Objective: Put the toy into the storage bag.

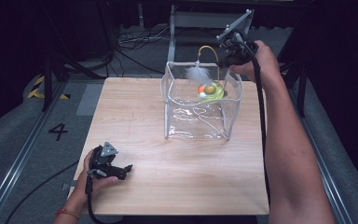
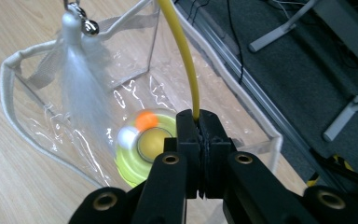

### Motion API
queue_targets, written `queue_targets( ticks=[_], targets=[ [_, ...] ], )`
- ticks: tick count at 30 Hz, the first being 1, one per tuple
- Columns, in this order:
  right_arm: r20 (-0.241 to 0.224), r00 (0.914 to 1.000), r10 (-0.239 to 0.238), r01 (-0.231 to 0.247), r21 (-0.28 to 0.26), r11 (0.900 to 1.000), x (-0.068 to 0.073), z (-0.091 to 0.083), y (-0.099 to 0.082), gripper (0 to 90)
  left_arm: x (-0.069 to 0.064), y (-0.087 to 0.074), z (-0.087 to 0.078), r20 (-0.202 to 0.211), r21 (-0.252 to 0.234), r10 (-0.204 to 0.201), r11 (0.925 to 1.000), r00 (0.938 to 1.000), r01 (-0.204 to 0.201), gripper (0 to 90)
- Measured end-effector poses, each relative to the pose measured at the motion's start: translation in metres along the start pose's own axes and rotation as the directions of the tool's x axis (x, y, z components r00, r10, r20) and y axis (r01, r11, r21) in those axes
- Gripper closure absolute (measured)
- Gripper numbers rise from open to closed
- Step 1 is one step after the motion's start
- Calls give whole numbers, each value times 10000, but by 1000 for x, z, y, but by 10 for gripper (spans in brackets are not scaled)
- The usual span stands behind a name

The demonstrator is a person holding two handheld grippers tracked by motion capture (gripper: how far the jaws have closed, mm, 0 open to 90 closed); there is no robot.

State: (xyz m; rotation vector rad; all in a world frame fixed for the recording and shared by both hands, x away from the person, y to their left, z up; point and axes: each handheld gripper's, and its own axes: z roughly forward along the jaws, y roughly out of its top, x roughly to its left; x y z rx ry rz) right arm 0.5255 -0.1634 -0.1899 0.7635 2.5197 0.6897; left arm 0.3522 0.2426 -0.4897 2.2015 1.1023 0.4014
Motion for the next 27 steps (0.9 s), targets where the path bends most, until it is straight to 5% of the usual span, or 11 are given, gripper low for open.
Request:
queue_targets(
  ticks=[11, 21, 27],
  targets=[
    [-527, 9985, -110, 155, 866, 9961, 6, 39, -16, 885, 0, 0, 0, 9, -16, -13, 10000, 10000, 13, 7],
    [-985, 9951, -112, 305, 1971, 9799, 9, 55, -27, 883, 0, 0, 0, 6, 4, 9, 10000, 10000, -9, 7],
    [-1141, 9935, 23, 230, 2194, 9754, 8, 60, -33, 880, 0, 0, 0, -1, 1, 28, 10000, 10000, -28, 7]
  ],
)
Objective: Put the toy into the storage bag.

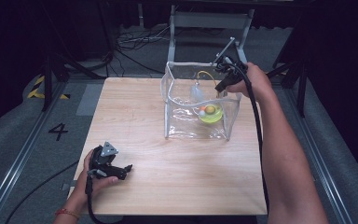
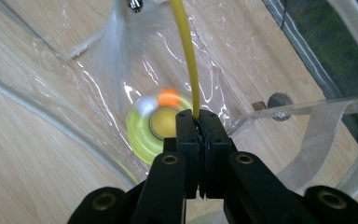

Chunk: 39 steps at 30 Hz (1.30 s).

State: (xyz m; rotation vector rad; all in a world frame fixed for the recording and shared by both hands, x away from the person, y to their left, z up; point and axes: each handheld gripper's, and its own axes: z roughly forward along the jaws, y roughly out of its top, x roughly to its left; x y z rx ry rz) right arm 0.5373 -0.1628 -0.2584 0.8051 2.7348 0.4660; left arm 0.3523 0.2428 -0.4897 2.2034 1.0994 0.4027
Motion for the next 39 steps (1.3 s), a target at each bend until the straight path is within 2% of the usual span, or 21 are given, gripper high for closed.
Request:
queue_targets(
  ticks=[11, 12, 14, 16, 18, 25, 39],
  targets=[
    [-149, 9998, 137, -132, 355, 9993, -4, 5, -9, 879, 0, 0, 0, 5, -3, -23, 10000, 10000, 23, 7],
    [-149, 9998, 137, -132, 355, 9993, -4, 5, -9, 879, 0, 0, 0, 5, -3, -23, 10000, 10000, 23, 6],
    [-280, 9993, 256, -255, 27, 9997, -5, 1, -9, 894, 0, 0, 0, -5, 35, 36, 10000, 10000, -36, 7],
    [-259, 9993, 277, -276, 28, 9996, -5, 0, -10, 894, 0, 0, 0, -1, 7, 35, 10000, 10000, -35, 7],
    [-114, 9997, 225, -222, 257, 9994, -4, 2, -9, 890, 0, 0, 0, -7, 35, 67, 10000, 10000, -67, 7],
    [-174, 9995, 266, -264, 113, 9996, -3, 2, -12, 860, 0, 0, 0, -5, 34, 64, 10000, 10000, -64, 7],
    [-2, 9992, 394, -393, -855, 9956, -1, -12, -23, 797, 0, 0, 0, -7, 32, 60, 10000, 10000, -60, 7]
  ],
)
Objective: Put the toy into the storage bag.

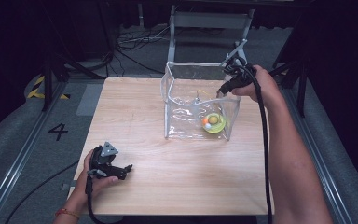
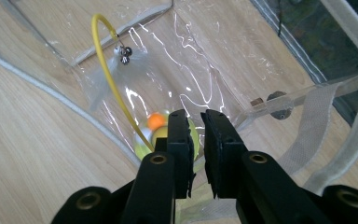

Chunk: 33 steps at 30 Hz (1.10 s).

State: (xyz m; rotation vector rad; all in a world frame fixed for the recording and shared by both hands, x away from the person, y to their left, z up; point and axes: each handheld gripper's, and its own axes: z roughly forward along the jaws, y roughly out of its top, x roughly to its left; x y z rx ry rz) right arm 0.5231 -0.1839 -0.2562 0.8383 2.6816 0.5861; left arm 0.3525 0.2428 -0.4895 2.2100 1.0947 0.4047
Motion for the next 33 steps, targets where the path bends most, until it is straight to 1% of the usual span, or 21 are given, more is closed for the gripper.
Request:
queue_targets(
  ticks=[2, 3, 5, 10, 12, 13, 14, 16, 18, 19, 22, 23, 29, 30, 33],
  targets=[
    [116, 9999, 34, -31, -259, 9997, 1, -2, -2, 783, 0, 0, 0, 1, 0, 3, 10000, 10000, -3, 7],
    [317, 9994, 103, -92, -339, 9994, 2, -3, -4, 783, 0, 0, 0, 11, 3, -16, 10000, 10000, 16, 7],
    [315, 9995, 31, -15, -516, 9987, 3, -6, -7, 766, 0, 0, 0, 12, 18, -30, 10000, 10000, 30, 7],
    [499, 9987, 120, -71, -979, 9952, 6, -13, -16, 756, 0, 0, 0, 11, 5, -17, 10000, 10000, 17, 7],
    [522, 9986, 92, -40, -1000, 9950, 6, -14, -18, 754, 0, 0, 0, 15, 16, -34, 10000, 10000, 34, 7],
    [636, 9980, 72, -1, -1108, 9938, 7, -17, -21, 752, 0, 0, 0, 10, 9, -19, 10000, 10000, 19, 7],
    [623, 9980, 106, -31, -1182, 9930, 7, -18, -24, 752, 0, 0, 0, 16, 14, -37, 10000, 10000, 37, 7],
    [721, 9973, 117, -32, -1172, 9931, 6, -21, -28, 745, 0, 0, 0, 11, 4, -15, 10000, 10000, 15, 7],
    [686, 9975, 140, -52, -1278, 9918, 6, -24, -32, 740, 0, 0, 0, 15, 11, -5, 10000, 10000, 5, 7],
    [765, 9970, 135, -32, -1335, 9911, 6, -26, -35, 744, 0, 0, 0, 10, 9, -13, 10000, 10000, 13, 7],
    [683, 9974, 214, -106, -1544, 9880, 7, -31, -40, 735, 0, 0, 0, 18, 16, -32, 10000, 10000, 32, 7],
    [723, 9972, 174, -59, -1564, 9877, 7, -32, -42, 735, 0, 0, 0, 11, 5, -14, 10000, 10000, 14, 7],
    [897, 9958, 192, -31, -1756, 9845, 12, -39, -53, 685, 0, 0, 0, 9, 5, -12, 10000, 10000, 11, 7],
    [942, 9953, 241, -62, -1851, 9827, 12, -41, -55, 681, 0, 0, 0, 13, 5, -18, 10000, 10000, 18, 7],
    [953, 9952, 236, -47, -1937, 9810, 13, -46, -61, 663, 0, 0, 0, 15, 5, -14, 10000, 10000, 14, 7]
  ],
)
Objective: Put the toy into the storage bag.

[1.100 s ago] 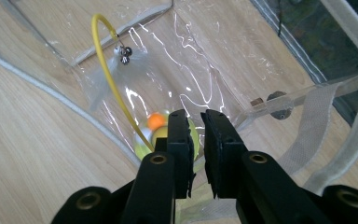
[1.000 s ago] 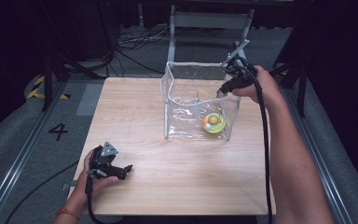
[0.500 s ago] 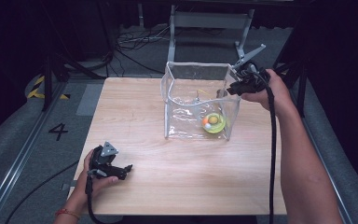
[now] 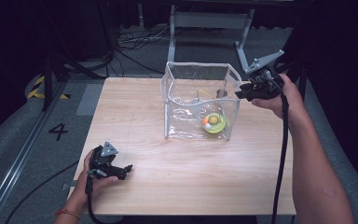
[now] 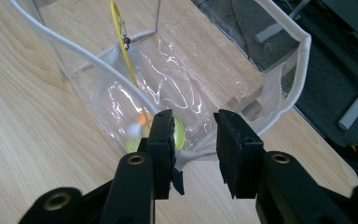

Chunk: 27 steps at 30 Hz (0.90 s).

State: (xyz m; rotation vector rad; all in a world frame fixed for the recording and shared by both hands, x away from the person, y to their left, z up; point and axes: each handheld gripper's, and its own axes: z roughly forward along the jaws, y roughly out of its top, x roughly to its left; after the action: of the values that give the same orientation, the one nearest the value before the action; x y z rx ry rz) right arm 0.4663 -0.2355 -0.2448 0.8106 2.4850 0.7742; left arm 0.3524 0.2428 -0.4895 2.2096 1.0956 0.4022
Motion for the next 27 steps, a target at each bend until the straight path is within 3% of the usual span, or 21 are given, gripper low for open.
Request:
queue_targets(
  ticks=[3, 10, 16, 27],
  targets=[
    [-1, 10000, -89, 89, -94, 9999, 2, -4, -5, 649, 0, 0, 0, -4, 1, 0, 10000, 10000, 0, 7],
    [134, 9997, -193, 196, -208, 9996, 9, -9, -14, 517, 0, 0, 0, -5, 5, 12, 10000, 10000, -12, 7],
    [736, 9969, -292, 339, -634, 9974, 19, -16, -26, 405, 0, 0, 0, -6, 0, 4, 10000, 10000, -4, 7],
    [1028, 9919, -751, 816, -603, 9948, 35, -13, -51, 324, 0, 0, 0, -1, 17, -11, 10000, 10000, 11, 7]
  ],
)
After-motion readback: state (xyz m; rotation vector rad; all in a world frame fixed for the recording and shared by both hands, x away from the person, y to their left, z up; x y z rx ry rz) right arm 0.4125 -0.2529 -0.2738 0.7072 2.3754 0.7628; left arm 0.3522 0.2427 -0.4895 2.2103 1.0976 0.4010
